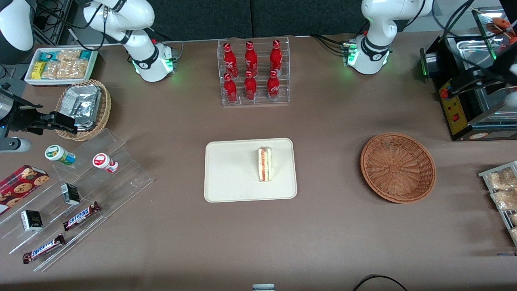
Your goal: Place sandwich from basket to tray
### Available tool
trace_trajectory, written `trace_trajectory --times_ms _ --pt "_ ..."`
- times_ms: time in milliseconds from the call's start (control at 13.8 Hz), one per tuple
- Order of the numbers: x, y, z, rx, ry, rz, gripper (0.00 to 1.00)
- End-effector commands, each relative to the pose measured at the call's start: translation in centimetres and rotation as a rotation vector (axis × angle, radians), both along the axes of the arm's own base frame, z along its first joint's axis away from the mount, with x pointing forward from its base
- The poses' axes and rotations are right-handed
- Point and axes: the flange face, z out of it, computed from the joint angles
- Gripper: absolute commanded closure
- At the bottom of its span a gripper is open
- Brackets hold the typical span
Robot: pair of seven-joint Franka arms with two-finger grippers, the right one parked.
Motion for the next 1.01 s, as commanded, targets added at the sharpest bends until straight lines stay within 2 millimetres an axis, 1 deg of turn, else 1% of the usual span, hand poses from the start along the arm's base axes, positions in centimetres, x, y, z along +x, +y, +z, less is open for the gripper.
trace_trajectory --times_ms 0,72,145,290,435,507,652,942 --pt "-0.1 -1.9 -0.6 -0.009 -0.009 -0.043 0.00" --pt "0.0 -3.3 -0.5 -0.005 -0.013 -0.058 0.00" --pt "0.1 -4.0 -0.8 0.003 -0.009 -0.069 0.00" --pt "0.9 -4.6 -1.9 0.001 0.010 -0.078 0.00" --pt "1.9 -4.4 -2.7 -0.007 0.016 -0.079 0.00" --pt "2.1 -4.3 -2.7 -0.009 0.014 -0.088 0.00" --pt "2.2 -4.3 -2.8 -0.007 0.017 -0.089 0.00" --pt "2.2 -3.6 -2.8 0.002 0.013 -0.101 0.00"
